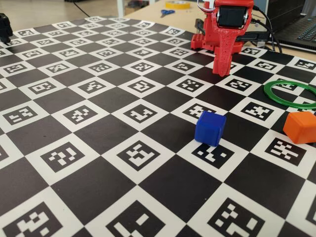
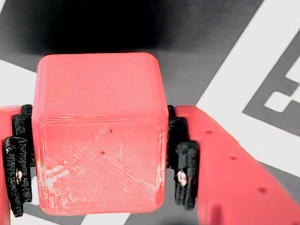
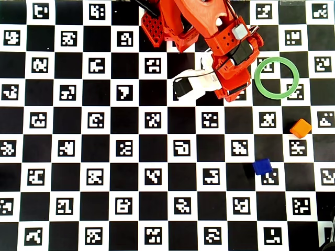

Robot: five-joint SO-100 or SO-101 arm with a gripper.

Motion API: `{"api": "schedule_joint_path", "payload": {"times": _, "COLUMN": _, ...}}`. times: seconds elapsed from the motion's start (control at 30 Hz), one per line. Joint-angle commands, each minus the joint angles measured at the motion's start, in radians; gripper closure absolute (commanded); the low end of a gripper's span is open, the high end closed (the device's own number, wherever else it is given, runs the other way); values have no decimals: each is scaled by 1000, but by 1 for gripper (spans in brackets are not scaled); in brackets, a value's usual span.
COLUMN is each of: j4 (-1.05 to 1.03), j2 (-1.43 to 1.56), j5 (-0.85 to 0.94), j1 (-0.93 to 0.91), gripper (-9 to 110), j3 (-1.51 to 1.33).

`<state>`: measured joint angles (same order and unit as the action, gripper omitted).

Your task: Grab the red cube then put it in the green circle then put the blue cube on top and finally the orange cube on top

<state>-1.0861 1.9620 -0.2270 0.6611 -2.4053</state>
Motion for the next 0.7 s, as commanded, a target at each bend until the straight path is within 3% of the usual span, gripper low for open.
{"api": "schedule_joint_path", "payload": {"times": 0.0, "j4": -14, "j2": 57, "j5": -11, "j1": 15, "gripper": 99, "j3": 106}}
{"api": "schedule_joint_path", "payload": {"times": 0.23, "j4": -11, "j2": 51, "j5": -41, "j1": 23, "gripper": 105, "j3": 206}}
{"api": "schedule_joint_path", "payload": {"times": 0.67, "j4": 6, "j2": 20, "j5": -262, "j1": 106, "gripper": 105, "j3": 233}}
